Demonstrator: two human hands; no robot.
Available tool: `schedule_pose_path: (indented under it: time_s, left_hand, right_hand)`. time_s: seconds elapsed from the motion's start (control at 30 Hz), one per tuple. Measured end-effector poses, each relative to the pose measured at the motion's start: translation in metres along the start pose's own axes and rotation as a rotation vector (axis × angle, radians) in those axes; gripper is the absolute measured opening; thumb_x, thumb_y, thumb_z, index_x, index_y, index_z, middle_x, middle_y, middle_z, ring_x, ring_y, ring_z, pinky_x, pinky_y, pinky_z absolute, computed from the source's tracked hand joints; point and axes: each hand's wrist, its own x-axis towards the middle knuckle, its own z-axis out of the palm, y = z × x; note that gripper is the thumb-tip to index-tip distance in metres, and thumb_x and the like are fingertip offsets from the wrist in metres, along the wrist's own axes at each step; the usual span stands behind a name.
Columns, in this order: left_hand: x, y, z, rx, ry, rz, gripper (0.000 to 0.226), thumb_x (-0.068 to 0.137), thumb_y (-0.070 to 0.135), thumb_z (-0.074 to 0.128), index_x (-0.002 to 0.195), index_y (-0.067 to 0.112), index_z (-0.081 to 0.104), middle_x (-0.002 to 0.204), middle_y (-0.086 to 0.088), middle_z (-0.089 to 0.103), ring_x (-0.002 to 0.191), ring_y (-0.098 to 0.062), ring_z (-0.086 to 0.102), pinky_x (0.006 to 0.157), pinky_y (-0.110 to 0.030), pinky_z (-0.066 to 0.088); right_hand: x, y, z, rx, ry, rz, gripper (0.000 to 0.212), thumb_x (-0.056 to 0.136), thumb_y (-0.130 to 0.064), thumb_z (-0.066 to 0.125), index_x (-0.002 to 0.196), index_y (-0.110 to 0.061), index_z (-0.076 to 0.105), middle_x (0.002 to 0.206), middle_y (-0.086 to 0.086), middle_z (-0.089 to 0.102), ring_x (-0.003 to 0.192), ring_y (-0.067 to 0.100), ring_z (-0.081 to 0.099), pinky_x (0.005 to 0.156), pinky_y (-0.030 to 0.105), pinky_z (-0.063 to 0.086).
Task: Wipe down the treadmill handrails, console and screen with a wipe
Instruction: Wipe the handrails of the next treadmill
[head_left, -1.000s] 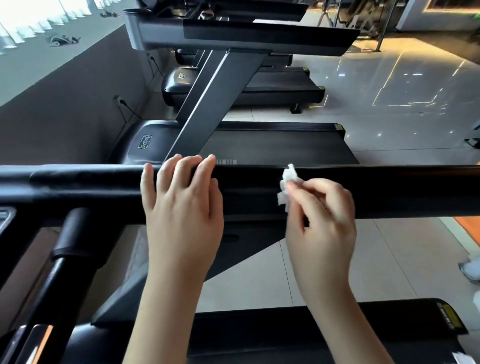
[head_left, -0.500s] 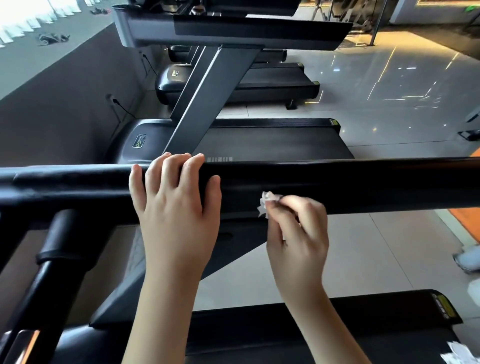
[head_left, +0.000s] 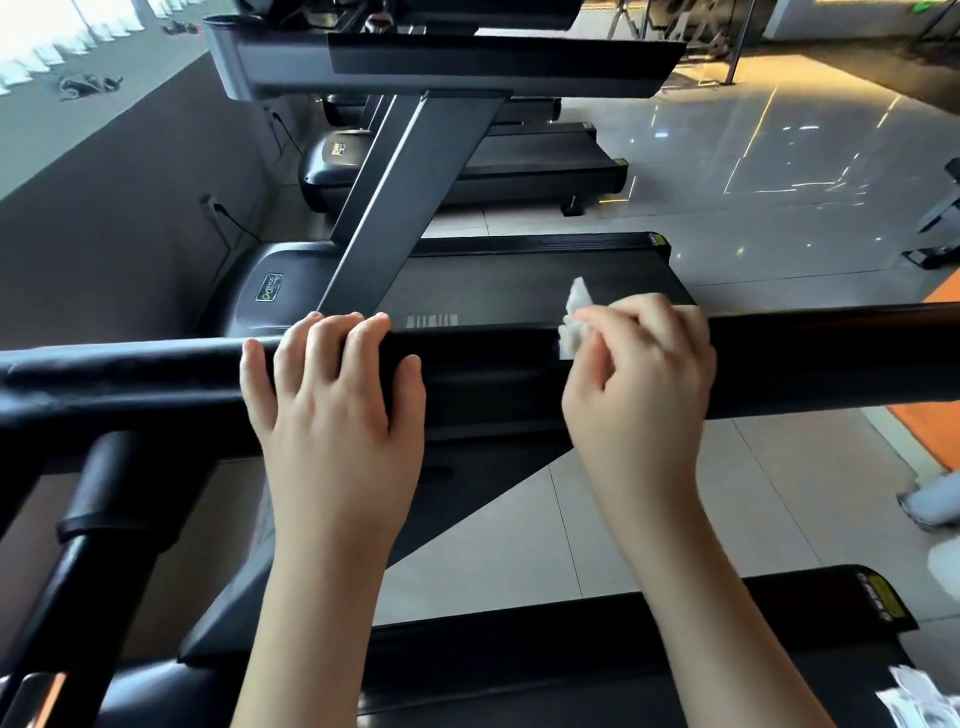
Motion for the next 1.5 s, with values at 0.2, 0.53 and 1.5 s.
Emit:
schedule_pose_path:
  time_s: [0.2, 0.53, 1.5]
  left_hand:
    - [0.007, 0.014, -0.001, 0.025, -0.062, 0.062, 0.043, 0.089, 0.035, 0.045, 0.121, 0.012, 0.062, 0.123, -0.003, 0.062, 0.126, -0.030, 0.048, 0.113, -0.052, 0.014]
    - [0.000, 0.022, 0.012, -0.023, 0.002, 0.139, 0.039, 0.090, 0.033, 0.049, 0.118, 0.010, 0.064, 0.116, -0.008, 0.064, 0.115, -0.033, 0.054, 0.109, -0.050, 0.026]
    - [-0.002, 0.025, 0.014, -0.034, -0.001, 0.114, 0.039, 0.090, 0.031, 0.048, 0.117, 0.008, 0.064, 0.116, -0.008, 0.063, 0.117, -0.034, 0.053, 0.110, -0.048, 0.022]
  right_hand:
    - [-0.025, -0.014, -0.005, 0.082, -0.073, -0.126, 0.023, 0.088, -0.004, 0.053, 0.092, -0.008, 0.075, 0.082, 0.003, 0.066, 0.079, 0.028, 0.057, 0.070, 0.037, 0.047]
    - [-0.068, -0.011, -0.002, 0.115, -0.111, -0.054, 0.014, 0.089, -0.005, 0.062, 0.082, -0.006, 0.074, 0.087, 0.006, 0.066, 0.081, 0.019, 0.058, 0.071, 0.018, 0.045]
    - [-0.018, 0.012, -0.006, 0.050, 0.112, 0.075, 0.018, 0.084, 0.007, 0.060, 0.084, -0.005, 0.074, 0.079, 0.004, 0.064, 0.080, 0.019, 0.043, 0.071, 0.024, 0.039]
